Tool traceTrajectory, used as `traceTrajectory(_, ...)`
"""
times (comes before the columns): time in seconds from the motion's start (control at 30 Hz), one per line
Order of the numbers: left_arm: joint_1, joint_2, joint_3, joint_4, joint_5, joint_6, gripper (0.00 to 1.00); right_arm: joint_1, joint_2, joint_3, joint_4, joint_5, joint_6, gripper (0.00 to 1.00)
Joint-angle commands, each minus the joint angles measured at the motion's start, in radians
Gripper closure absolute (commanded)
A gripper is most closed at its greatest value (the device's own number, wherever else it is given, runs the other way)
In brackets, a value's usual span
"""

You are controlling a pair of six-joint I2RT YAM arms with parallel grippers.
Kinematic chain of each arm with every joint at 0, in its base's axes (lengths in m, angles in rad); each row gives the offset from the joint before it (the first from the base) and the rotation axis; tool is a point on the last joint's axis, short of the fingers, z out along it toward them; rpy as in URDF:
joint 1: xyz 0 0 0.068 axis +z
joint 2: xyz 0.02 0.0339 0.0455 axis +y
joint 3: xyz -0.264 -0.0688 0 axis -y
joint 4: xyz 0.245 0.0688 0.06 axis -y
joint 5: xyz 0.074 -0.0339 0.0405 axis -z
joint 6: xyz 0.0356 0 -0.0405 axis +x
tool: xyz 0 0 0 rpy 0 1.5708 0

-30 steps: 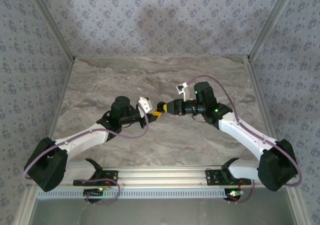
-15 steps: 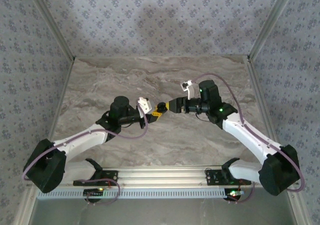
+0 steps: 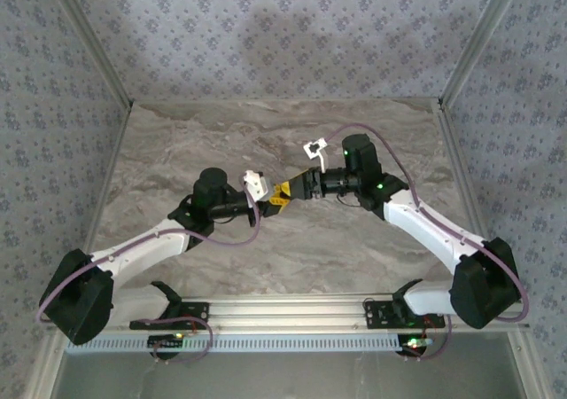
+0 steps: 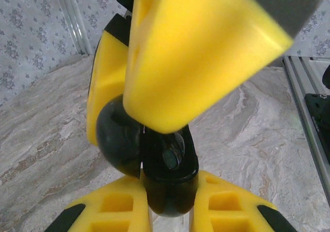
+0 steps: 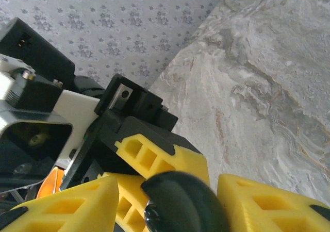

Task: Insert the wireless bluetooth earbuds into the charging case

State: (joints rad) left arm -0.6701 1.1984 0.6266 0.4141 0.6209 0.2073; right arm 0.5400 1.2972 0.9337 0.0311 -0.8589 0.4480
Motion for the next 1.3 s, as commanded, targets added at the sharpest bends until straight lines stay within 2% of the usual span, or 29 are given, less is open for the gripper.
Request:
traceTrajectory(0.0,-0.003,0.001,0.036,-0.008,-0.005,-0.015,0.88,0.004,-0.068,-0.03,0.056,-0.083,0.004,0.48)
traceTrajectory(0.17,-0.001,0.015,0.035,-0.005,-0.006,-0.024,0.88,-0.01,-0.128,-0.07,0.063,-0.091,0.015,0.52)
traceTrajectory(0.37,0.008,0.024,0.035,0.005,-0.001,-0.06,0.88,-0.043,-0.183,-0.107,0.047,-0.078,0.022,0.53)
traceTrajectory(0.47,0.024,0.041,0.042,0.009,0.011,-0.117,0.88,-0.069,-0.219,-0.121,0.018,-0.009,0.023,0.43)
traceTrajectory(0.57,0.045,0.083,0.069,-0.017,-0.009,-0.233,0.87,-0.106,-0.257,-0.125,-0.078,0.14,0.027,0.4)
traceTrajectory(0.7,0.056,0.194,0.162,-0.168,0.018,-0.375,0.88,-0.165,-0.287,-0.137,-0.203,0.343,0.081,0.39)
traceTrajectory(0.8,0.058,0.285,0.236,-0.277,0.025,-0.485,0.9,-0.19,-0.294,-0.152,-0.257,0.439,0.14,0.38)
traceTrajectory(1.0,0.06,0.43,0.308,-0.398,0.064,-0.679,0.9,-0.189,-0.289,-0.157,-0.297,0.481,0.171,0.39)
traceTrajectory(1.27,0.059,0.57,0.398,-0.599,0.074,-0.703,0.89,-0.184,-0.272,-0.154,-0.31,0.474,0.173,0.39)
